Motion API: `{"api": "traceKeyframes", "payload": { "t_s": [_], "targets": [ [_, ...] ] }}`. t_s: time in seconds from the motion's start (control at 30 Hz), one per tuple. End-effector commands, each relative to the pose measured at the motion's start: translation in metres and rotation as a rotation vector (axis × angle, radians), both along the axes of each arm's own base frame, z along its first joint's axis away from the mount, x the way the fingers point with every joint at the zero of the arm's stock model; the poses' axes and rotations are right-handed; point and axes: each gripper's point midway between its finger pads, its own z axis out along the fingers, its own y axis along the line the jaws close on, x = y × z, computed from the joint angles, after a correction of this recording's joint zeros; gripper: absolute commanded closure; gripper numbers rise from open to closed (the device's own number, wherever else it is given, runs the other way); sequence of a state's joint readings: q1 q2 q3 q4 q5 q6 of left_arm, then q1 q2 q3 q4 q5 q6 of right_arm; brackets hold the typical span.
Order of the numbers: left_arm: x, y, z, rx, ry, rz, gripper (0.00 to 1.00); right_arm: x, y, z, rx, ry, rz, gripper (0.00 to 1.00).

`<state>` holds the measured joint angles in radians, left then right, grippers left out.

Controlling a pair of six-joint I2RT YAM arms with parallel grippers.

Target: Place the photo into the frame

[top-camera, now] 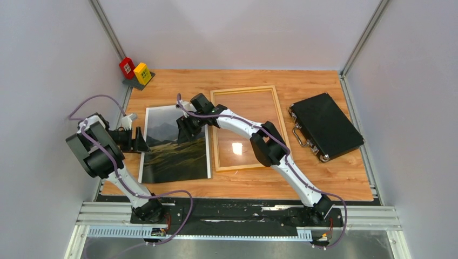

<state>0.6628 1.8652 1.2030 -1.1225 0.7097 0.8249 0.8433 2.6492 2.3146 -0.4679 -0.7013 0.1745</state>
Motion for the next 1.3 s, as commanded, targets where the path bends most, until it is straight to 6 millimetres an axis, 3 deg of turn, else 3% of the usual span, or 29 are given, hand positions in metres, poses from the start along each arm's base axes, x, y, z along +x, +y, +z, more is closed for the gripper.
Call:
{"api": "traceKeyframes", "payload": {
  "t_s": [0.0, 0.1, 0.27, 0.63, 0.77, 0.83, 0.9, 1.0, 1.27],
  "targets": [
    [0.003, -0.012, 0.037, -0.041, -0.082, 0.014, 0.21, 0.001, -0.002, -0.020, -0.048, -0.009, -0.020, 0.37],
    [0.005, -0.015, 0.048, -0.049, -0.107, 0.019, 0.20, 0.002, -0.002, -0.020, -0.049, -0.009, -0.022, 0.37],
    [0.006, -0.019, 0.050, -0.086, -0.109, 0.017, 0.19, 0.002, -0.003, -0.019, -0.049, -0.011, -0.023, 0.38],
    [0.006, -0.027, 0.025, -0.166, -0.073, 0.041, 0.19, 0.007, -0.008, -0.014, -0.056, -0.026, -0.039, 0.37],
    [0.008, -0.028, 0.018, -0.178, -0.067, 0.067, 0.24, 0.008, -0.010, -0.014, -0.061, -0.027, -0.046, 0.37],
    [0.010, -0.028, 0.018, -0.185, -0.067, 0.085, 0.32, 0.009, -0.010, -0.011, -0.057, -0.031, -0.048, 0.37],
    [0.013, -0.028, 0.020, -0.185, -0.073, 0.098, 0.48, 0.011, -0.011, -0.007, -0.053, -0.034, -0.052, 0.36],
    [0.017, -0.023, 0.030, -0.157, -0.094, 0.107, 0.61, 0.015, -0.013, 0.005, -0.046, -0.056, -0.064, 0.31],
    [0.022, -0.017, 0.060, -0.098, -0.136, 0.122, 0.98, 0.033, -0.026, 0.058, -0.018, -0.152, -0.129, 0.22]
  ]
}}
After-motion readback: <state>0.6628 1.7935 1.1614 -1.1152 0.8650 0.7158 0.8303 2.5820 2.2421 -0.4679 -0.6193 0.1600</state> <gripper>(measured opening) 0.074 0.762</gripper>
